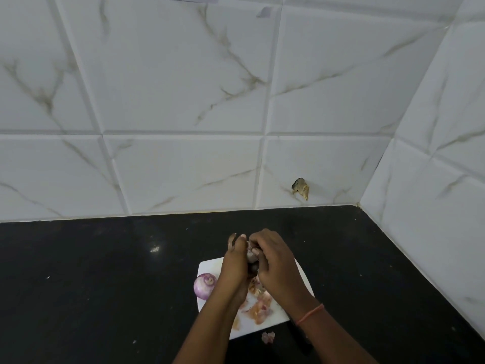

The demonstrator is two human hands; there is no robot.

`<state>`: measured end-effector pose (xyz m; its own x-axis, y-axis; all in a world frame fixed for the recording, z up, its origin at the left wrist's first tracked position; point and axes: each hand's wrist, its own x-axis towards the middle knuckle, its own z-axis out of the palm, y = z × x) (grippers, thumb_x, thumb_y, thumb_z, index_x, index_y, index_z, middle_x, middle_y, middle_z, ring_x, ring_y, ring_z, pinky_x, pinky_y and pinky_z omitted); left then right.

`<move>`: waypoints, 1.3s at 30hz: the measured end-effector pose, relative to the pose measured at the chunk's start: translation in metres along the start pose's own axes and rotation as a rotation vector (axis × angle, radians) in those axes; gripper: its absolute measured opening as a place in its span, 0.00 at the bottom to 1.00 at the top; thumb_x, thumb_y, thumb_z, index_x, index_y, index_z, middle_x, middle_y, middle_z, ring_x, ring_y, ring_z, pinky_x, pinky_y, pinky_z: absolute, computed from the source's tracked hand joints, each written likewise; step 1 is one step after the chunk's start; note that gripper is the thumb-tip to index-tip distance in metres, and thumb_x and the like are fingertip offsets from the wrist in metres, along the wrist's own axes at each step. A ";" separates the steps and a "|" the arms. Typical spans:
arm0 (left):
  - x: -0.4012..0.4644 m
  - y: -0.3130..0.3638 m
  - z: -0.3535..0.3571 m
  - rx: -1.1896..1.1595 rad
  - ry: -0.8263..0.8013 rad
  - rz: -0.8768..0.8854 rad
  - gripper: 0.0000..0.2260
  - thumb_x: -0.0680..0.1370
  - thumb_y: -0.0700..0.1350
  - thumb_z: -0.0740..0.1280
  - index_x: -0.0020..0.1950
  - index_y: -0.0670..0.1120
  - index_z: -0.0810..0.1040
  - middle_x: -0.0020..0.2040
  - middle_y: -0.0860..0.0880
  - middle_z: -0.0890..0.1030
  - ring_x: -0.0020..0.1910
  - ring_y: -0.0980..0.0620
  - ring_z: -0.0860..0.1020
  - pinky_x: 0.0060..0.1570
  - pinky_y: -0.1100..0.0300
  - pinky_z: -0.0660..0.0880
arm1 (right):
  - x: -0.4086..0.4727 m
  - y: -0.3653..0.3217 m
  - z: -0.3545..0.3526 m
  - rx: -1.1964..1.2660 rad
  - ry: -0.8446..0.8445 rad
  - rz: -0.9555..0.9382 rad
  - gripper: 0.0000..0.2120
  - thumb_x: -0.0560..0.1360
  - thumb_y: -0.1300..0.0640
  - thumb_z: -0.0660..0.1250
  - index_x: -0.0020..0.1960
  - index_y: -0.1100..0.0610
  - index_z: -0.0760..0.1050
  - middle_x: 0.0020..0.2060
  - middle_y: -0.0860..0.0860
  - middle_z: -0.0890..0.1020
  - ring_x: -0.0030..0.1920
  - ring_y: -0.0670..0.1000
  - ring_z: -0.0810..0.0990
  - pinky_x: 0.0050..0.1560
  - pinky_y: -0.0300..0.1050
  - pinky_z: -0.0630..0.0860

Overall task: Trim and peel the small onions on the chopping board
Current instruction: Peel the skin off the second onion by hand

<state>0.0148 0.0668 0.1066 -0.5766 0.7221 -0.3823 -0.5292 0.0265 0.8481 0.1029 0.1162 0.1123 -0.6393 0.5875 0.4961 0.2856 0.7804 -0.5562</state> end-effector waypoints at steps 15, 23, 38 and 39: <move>-0.001 0.021 -0.022 -0.263 -0.127 -0.039 0.16 0.83 0.46 0.56 0.55 0.42 0.82 0.39 0.45 0.80 0.31 0.53 0.69 0.30 0.61 0.66 | -0.004 0.015 -0.005 0.134 0.126 0.163 0.08 0.75 0.64 0.70 0.50 0.54 0.83 0.44 0.41 0.81 0.48 0.38 0.80 0.48 0.32 0.76; -0.004 0.017 -0.023 -0.112 -0.177 0.050 0.16 0.85 0.49 0.57 0.60 0.43 0.82 0.50 0.44 0.82 0.41 0.53 0.75 0.43 0.58 0.69 | 0.005 -0.007 -0.015 0.368 0.108 0.178 0.08 0.74 0.58 0.72 0.51 0.48 0.79 0.45 0.40 0.83 0.48 0.40 0.82 0.46 0.33 0.78; -0.011 0.017 -0.020 0.046 -0.155 0.124 0.20 0.84 0.57 0.57 0.60 0.46 0.82 0.53 0.40 0.81 0.49 0.47 0.74 0.49 0.52 0.71 | 0.005 -0.001 -0.013 0.231 0.115 0.018 0.06 0.73 0.64 0.73 0.48 0.54 0.82 0.43 0.44 0.81 0.45 0.43 0.81 0.45 0.36 0.79; -0.012 0.017 -0.021 0.058 -0.153 0.132 0.20 0.84 0.57 0.57 0.60 0.46 0.82 0.53 0.40 0.81 0.49 0.46 0.74 0.47 0.53 0.71 | 0.005 -0.001 -0.013 0.219 0.109 0.012 0.06 0.73 0.63 0.72 0.48 0.55 0.82 0.42 0.44 0.81 0.45 0.43 0.81 0.44 0.37 0.79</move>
<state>-0.0003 0.0448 0.1179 -0.5350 0.8184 -0.2098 -0.4157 -0.0387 0.9087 0.1088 0.1211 0.1239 -0.5523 0.6252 0.5514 0.1234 0.7154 -0.6877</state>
